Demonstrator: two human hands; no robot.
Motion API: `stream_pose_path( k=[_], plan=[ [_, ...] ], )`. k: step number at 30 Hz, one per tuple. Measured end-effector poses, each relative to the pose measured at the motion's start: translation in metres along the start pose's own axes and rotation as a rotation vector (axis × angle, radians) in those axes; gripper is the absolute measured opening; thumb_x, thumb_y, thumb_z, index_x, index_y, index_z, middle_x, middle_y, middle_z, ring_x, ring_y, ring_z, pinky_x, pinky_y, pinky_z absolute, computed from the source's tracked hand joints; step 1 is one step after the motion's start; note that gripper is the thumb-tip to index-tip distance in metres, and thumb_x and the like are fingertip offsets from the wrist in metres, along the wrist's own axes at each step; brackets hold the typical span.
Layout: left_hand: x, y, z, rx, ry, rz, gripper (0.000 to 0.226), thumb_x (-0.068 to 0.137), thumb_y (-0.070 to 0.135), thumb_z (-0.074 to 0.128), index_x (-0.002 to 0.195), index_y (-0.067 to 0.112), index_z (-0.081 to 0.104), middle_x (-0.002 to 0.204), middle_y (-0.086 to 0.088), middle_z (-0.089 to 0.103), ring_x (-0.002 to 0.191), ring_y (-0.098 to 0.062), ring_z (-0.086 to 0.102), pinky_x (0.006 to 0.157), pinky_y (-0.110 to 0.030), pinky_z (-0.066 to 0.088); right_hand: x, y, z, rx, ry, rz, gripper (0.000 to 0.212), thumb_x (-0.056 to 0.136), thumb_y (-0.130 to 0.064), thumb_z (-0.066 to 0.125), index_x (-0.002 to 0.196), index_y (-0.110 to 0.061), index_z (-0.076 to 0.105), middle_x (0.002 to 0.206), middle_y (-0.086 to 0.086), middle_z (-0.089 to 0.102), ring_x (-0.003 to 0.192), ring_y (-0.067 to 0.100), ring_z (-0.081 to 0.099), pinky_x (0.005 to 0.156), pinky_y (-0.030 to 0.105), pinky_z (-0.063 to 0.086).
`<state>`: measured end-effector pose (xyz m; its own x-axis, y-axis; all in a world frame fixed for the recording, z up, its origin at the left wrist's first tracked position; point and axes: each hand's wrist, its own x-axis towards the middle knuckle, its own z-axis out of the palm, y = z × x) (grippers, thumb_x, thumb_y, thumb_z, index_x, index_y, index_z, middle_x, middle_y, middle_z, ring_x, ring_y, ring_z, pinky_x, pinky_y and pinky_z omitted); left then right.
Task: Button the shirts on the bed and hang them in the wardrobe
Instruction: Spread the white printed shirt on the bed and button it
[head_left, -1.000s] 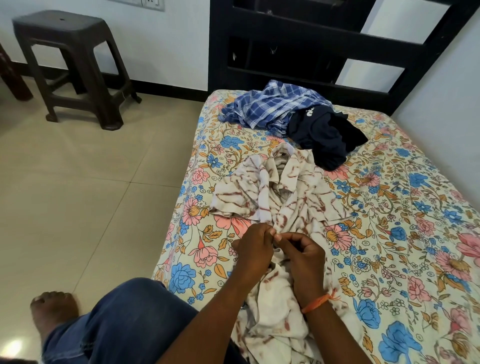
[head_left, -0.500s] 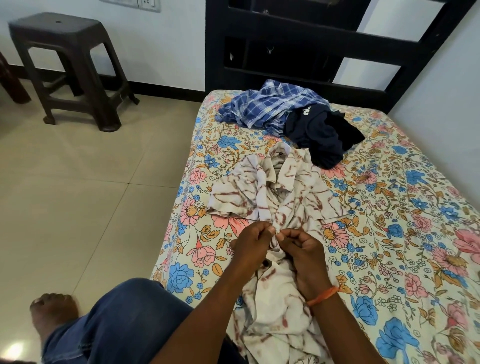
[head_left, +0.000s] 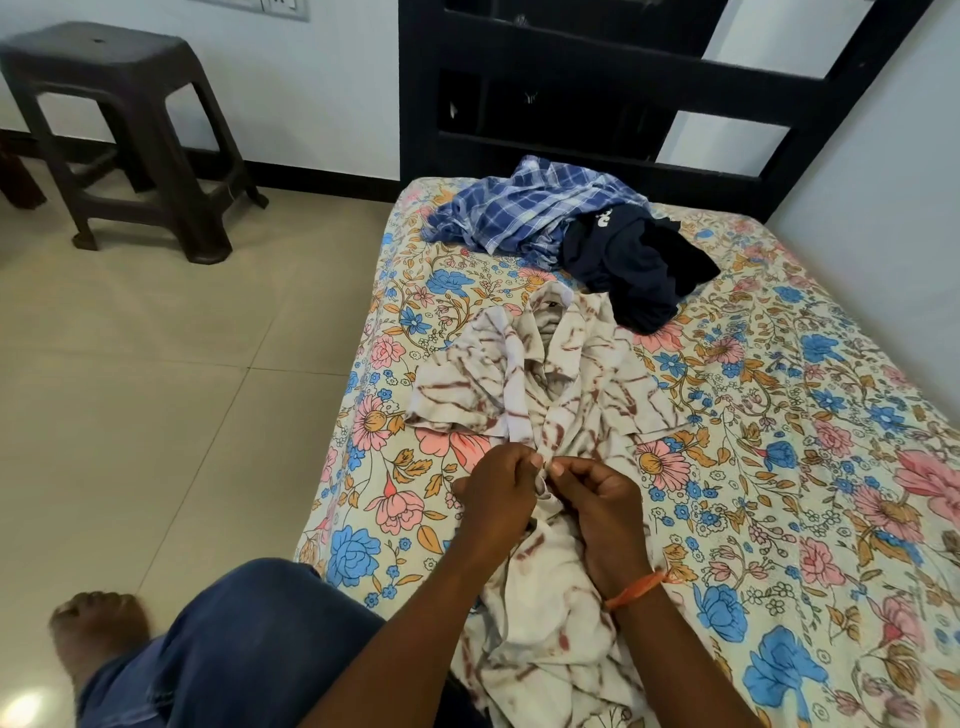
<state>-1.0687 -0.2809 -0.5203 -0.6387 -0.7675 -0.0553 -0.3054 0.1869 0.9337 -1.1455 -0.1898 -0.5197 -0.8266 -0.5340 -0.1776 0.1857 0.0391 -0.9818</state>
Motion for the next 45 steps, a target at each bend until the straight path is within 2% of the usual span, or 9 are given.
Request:
stream_pose_path(
  k=[4,7,13,17,23,27,31,37,45],
  plan=[
    [-0.001,-0.003,0.003,0.330,0.055,0.160,0.022,0.098,0.021,0.048,0.076,0.026,0.051,0.077,0.007,0.053,0.079,-0.016,0.053,0.075,-0.038,0.036,0.004,-0.012,0.002,-0.052,0.142,-0.041,0.005,0.087,-0.003,0.070,0.087,-0.005,0.073,0.075,0.015,0.073,0.066,0.023,0.067,0.062,0.032,0.055],
    [-0.004,-0.002,0.002,0.760,0.101,0.259,0.011,0.078,0.017,0.068,0.088,0.021,0.064,0.087,0.003,0.058,0.086,-0.022,0.055,0.075,-0.039,0.034,0.023,-0.030,0.005,-0.495,0.287,-0.358,0.011,0.080,-0.011,0.076,0.077,-0.019,0.069,0.073,-0.006,0.069,0.069,0.007,0.064,0.066,0.025,0.047],
    [0.011,0.007,0.005,0.783,0.089,0.756,0.029,0.078,0.014,0.043,0.097,0.007,0.064,0.101,-0.010,0.061,0.092,-0.028,0.053,0.082,-0.037,0.037,0.081,-0.047,0.015,-0.869,-0.009,-0.287,0.035,0.069,-0.020,0.085,0.101,-0.013,0.069,0.089,0.002,0.066,0.082,0.019,0.061,0.075,0.032,0.051],
    [0.023,0.007,0.000,0.649,-0.018,0.628,0.022,0.077,0.019,0.045,0.090,0.007,0.057,0.086,-0.010,0.055,0.063,-0.028,0.050,0.054,-0.034,0.035,0.082,-0.036,0.005,-0.708,0.070,-0.164,0.037,0.064,-0.012,0.089,0.094,-0.009,0.068,0.086,0.007,0.067,0.080,0.023,0.062,0.073,0.030,0.051],
    [0.027,-0.005,0.001,0.717,0.075,0.477,0.042,0.093,0.047,0.040,0.110,0.012,0.057,0.093,-0.008,0.062,0.076,-0.030,0.063,0.062,-0.036,0.047,0.060,-0.003,-0.014,-0.404,0.287,-0.170,0.028,0.073,-0.007,0.084,0.099,-0.008,0.075,0.078,0.000,0.070,0.078,0.025,0.070,0.073,0.030,0.055],
    [0.033,0.004,0.005,0.510,0.148,0.234,0.025,0.101,0.033,0.042,0.116,0.019,0.055,0.102,-0.006,0.066,0.090,-0.029,0.065,0.071,-0.038,0.049,0.056,0.004,-0.008,-0.262,0.346,-0.187,0.017,0.081,-0.007,0.078,0.098,-0.005,0.075,0.070,-0.002,0.070,0.059,0.005,0.066,0.064,0.020,0.054],
    [0.038,-0.004,0.004,0.286,0.261,0.058,0.013,0.098,0.020,0.050,0.099,0.027,0.062,0.096,0.009,0.065,0.089,-0.015,0.060,0.068,-0.029,0.040,0.055,0.003,-0.010,-0.019,0.341,-0.084,0.017,0.084,-0.004,0.074,0.100,0.002,0.074,0.074,0.011,0.072,0.053,0.013,0.064,0.055,0.020,0.054],
    [0.041,-0.006,0.003,0.258,0.221,0.161,0.011,0.093,0.028,0.062,0.088,0.030,0.071,0.090,0.011,0.062,0.080,-0.004,0.056,0.065,-0.018,0.040,0.052,0.000,-0.010,0.118,0.351,-0.024,0.014,0.085,0.002,0.070,0.098,0.007,0.072,0.074,0.014,0.069,0.051,0.013,0.062,0.053,0.020,0.054],
    [0.051,0.003,0.010,0.156,0.175,0.164,0.022,0.091,0.031,0.065,0.075,0.018,0.073,0.070,0.007,0.068,0.068,-0.007,0.061,0.064,-0.032,0.050,0.055,0.002,-0.007,0.115,0.403,-0.040,0.007,0.088,-0.001,0.069,0.091,0.004,0.071,0.066,0.005,0.068,0.050,0.012,0.061,0.050,0.021,0.053]
  ],
)
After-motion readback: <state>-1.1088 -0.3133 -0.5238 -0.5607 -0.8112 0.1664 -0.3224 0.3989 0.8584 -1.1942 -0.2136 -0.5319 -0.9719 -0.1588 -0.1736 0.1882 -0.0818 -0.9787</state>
